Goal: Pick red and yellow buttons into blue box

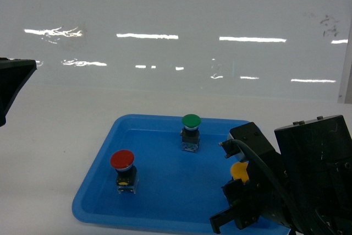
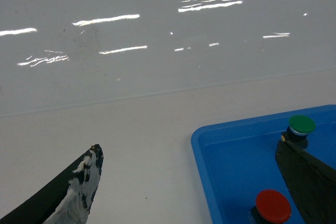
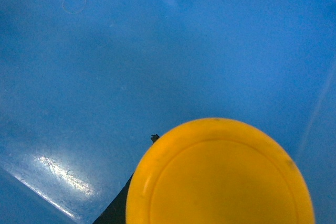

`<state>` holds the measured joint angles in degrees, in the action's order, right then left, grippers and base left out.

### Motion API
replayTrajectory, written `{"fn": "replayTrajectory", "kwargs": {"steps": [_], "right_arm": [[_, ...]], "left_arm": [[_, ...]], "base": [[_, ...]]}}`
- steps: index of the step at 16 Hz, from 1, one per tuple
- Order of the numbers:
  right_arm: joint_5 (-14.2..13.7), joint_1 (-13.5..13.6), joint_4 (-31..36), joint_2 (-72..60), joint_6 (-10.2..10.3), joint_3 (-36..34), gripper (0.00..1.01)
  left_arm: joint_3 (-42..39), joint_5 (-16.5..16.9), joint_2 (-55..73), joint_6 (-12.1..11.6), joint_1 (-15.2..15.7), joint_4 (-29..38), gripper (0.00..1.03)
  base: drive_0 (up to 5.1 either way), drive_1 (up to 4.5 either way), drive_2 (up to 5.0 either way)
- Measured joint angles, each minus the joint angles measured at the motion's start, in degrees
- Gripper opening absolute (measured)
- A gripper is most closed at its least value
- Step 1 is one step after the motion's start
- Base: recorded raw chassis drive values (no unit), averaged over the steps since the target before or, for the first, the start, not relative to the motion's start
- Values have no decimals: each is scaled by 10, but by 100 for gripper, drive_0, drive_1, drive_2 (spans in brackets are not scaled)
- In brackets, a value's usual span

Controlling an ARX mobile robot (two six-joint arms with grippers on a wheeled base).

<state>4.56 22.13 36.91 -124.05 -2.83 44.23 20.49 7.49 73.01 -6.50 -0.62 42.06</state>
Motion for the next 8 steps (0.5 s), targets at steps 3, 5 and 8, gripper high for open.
{"fn": "replayTrajectory", "kwargs": {"steps": [3,5,8], "right_arm": [[0,-9,-7,5,-2,0,27],[-3,-42,-17,45,-13,-14,27],[-9,-90,-27,105,-32,-16,27]], "left_arm": [[0,0,0,0,0,0,98],[0,0,0,0,0,0,98],[0,0,0,0,0,0,98]], "base": [[0,0,0],[0,0,0],[0,0,0]]}}
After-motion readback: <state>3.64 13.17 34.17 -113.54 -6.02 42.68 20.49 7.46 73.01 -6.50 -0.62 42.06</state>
